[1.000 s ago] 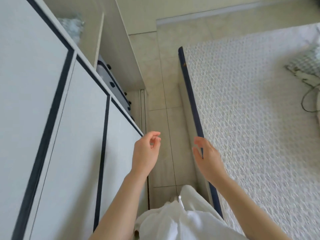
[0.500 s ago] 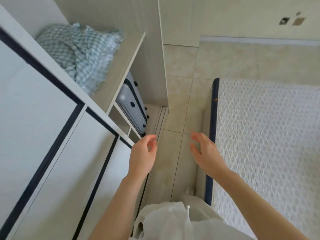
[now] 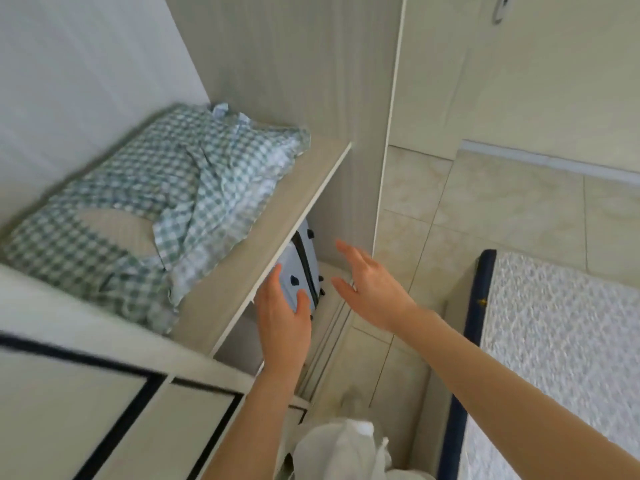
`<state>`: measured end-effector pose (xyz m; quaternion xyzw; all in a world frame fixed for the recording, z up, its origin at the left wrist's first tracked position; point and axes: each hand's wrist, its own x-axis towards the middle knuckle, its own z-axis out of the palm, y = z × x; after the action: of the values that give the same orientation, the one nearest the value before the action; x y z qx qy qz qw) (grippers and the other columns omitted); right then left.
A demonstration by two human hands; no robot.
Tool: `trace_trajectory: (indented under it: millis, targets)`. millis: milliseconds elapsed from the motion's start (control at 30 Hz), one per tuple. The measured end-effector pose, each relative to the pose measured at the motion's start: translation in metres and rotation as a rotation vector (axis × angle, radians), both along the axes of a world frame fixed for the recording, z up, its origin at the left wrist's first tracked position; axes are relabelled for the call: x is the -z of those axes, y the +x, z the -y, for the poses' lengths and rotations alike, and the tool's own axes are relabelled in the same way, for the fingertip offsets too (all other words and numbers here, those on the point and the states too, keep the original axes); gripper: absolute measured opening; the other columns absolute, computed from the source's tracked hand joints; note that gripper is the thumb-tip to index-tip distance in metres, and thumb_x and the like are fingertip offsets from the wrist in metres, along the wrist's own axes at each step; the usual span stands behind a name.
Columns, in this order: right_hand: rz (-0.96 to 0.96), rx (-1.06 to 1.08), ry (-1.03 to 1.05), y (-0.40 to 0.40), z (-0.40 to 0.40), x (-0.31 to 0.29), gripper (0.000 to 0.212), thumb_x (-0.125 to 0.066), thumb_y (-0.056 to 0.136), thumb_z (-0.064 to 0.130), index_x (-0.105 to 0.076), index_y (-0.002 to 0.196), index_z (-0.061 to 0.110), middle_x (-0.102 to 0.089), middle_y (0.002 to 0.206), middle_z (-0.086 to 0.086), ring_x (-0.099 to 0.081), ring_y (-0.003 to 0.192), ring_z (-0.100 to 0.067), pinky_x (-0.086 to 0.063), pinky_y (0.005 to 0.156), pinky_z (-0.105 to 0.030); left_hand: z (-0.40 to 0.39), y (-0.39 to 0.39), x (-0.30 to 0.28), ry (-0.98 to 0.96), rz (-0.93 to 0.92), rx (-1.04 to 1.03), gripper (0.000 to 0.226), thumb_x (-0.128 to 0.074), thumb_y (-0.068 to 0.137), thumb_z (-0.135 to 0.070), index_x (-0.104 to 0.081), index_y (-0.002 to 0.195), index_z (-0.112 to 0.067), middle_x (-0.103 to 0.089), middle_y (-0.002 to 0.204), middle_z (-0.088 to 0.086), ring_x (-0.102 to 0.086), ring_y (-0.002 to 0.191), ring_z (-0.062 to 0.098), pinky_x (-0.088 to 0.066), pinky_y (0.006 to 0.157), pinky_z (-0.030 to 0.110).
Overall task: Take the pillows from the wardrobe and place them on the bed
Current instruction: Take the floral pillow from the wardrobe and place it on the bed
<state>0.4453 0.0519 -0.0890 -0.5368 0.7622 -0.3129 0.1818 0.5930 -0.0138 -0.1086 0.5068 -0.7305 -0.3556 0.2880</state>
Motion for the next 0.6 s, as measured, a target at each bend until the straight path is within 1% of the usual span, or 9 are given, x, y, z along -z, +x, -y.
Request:
trace_trajectory:
  millis: [33,100,167,267,300,367,433,467,600]
  targets:
    - [-0.025,-0.027,0.003,-0.006,0.018,-0.003,0.065,-0.048,0.098,0.034,-0.017,0.152,0.017,-0.038,0.15,-0.008,-0.038,0.135,-0.025,-0.034,0.107,-0.034,0.009,-0.006,-0.001,-0.011,-0.016,-0.017,0.057,-0.059,0.097,-0.017,-0.037,0.149,-0.016,-0.043,0.15,0.009,-0.036,0.14,0.024,-0.039,0.112,0.045]
    - [-0.069,-0.086,0.0,-0.018,0.052,-0.007,0.066,-0.048,0.097,0.032,-0.015,0.152,0.015,-0.035,0.151,-0.008,-0.034,0.137,-0.025,-0.031,0.109,-0.033,0.027,-0.018,-0.002,-0.036,-0.01,-0.073,0.06,-0.06,0.097,-0.019,-0.034,0.151,-0.015,-0.038,0.155,0.01,-0.029,0.145,0.025,-0.035,0.115,0.049]
    - [-0.127,-0.154,-0.019,-0.027,0.085,-0.01,0.067,-0.049,0.098,0.029,-0.013,0.153,0.013,-0.029,0.154,-0.008,-0.026,0.141,-0.026,-0.025,0.112,-0.032,0.04,-0.029,0.0,-0.067,0.055,-0.116,0.064,-0.061,0.097,-0.02,-0.03,0.153,-0.014,-0.031,0.16,0.011,-0.021,0.15,0.026,-0.029,0.118,0.05]
    - [-0.234,-0.241,-0.036,-0.034,0.126,-0.008,0.069,-0.048,0.099,0.028,-0.01,0.153,0.011,-0.022,0.158,-0.008,-0.014,0.146,-0.027,-0.012,0.116,-0.03,0.046,-0.041,0.007,-0.107,0.193,-0.103,0.069,-0.061,0.097,-0.024,-0.026,0.155,-0.012,-0.021,0.164,0.008,-0.01,0.153,0.024,-0.014,0.123,0.047]
    - [-0.254,-0.272,-0.028,-0.036,0.138,-0.006,0.069,-0.048,0.099,0.029,-0.01,0.153,0.01,-0.02,0.159,-0.009,-0.011,0.147,-0.027,-0.009,0.116,-0.03,0.048,-0.044,0.01,-0.108,0.227,-0.094,0.069,-0.059,0.097,-0.026,-0.025,0.156,-0.012,-0.018,0.165,0.007,-0.007,0.153,0.023,-0.008,0.124,0.045]
    - [-0.287,-0.342,-0.003,-0.041,0.16,0.001,0.069,-0.048,0.099,0.029,-0.011,0.153,0.009,-0.019,0.159,-0.01,-0.009,0.147,-0.028,-0.01,0.118,-0.035,0.059,-0.047,0.016,-0.092,0.296,-0.1,0.068,-0.054,0.1,-0.031,-0.02,0.157,-0.015,-0.01,0.166,0.004,0.0,0.153,0.022,-0.002,0.123,0.044]
    - [-0.329,-0.425,0.032,-0.047,0.183,0.01,0.068,-0.048,0.099,0.029,-0.012,0.152,0.008,-0.019,0.159,-0.011,-0.009,0.147,-0.029,-0.014,0.119,-0.038,0.078,-0.049,0.022,-0.066,0.399,-0.141,0.065,-0.046,0.102,-0.035,-0.017,0.158,-0.019,-0.004,0.167,0.002,0.005,0.153,0.022,0.001,0.123,0.046]
    - [-0.36,-0.465,0.049,-0.05,0.195,0.014,0.067,-0.048,0.099,0.03,-0.013,0.152,0.008,-0.019,0.159,-0.011,-0.009,0.147,-0.029,-0.014,0.119,-0.039,0.088,-0.049,0.024,-0.063,0.445,-0.164,0.063,-0.044,0.102,-0.035,-0.018,0.157,-0.019,-0.004,0.167,0.002,0.005,0.154,0.023,0.0,0.123,0.047]
    - [-0.453,-0.605,0.097,-0.062,0.24,0.028,0.066,-0.049,0.098,0.03,-0.017,0.151,0.008,-0.022,0.158,-0.012,-0.011,0.147,-0.03,-0.015,0.118,-0.039,0.126,-0.048,0.033,-0.105,0.547,-0.229,0.059,-0.051,0.1,-0.024,-0.029,0.154,-0.017,-0.02,0.165,0.006,-0.004,0.153,0.029,-0.008,0.122,0.052]
